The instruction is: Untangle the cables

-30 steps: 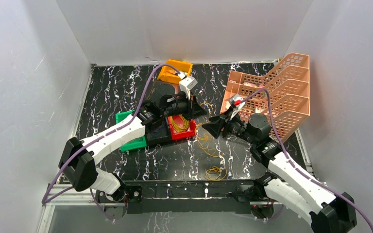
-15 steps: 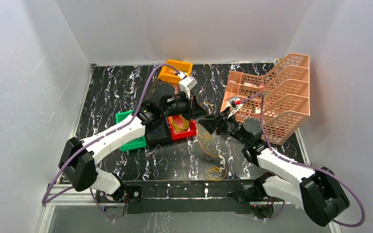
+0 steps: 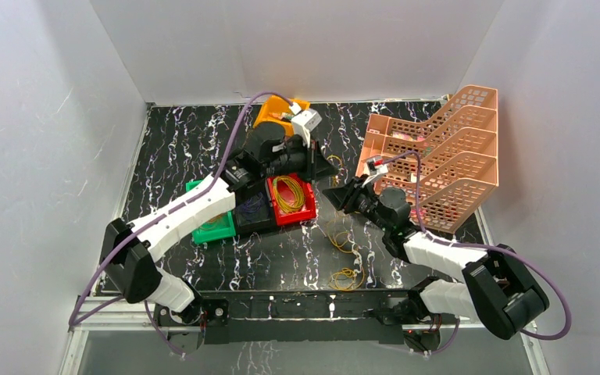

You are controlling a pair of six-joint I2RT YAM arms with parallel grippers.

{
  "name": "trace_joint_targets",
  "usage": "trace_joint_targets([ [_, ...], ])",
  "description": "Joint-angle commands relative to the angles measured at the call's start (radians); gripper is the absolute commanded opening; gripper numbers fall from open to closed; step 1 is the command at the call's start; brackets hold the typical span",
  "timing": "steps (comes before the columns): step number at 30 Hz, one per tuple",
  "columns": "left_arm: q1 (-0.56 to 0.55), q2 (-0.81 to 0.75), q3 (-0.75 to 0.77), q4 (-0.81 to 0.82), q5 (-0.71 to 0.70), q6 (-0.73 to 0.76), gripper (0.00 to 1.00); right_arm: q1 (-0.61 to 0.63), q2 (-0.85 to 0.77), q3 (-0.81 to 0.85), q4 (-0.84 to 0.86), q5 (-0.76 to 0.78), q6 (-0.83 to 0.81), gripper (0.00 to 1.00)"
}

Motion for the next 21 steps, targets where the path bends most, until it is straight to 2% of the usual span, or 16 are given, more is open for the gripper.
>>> trace_joint_targets([
  [1,-0.005,-0.002,0.169,-0.116,-0.039,0.025,0.0,0.002,-0.014,-0.052,-0.038,0.069,0.014,0.34],
  [13,-0.005,0.064,0.484,-0.332,-0.124,0.098,0.0,0.003,-0.079,-0.22,-0.121,0.062,0.071,0.32],
  [21,-0.005,0.112,0.701,-0.447,-0.19,0.168,0.0,0.002,-0.106,-0.273,-0.158,0.054,0.084,0.32],
])
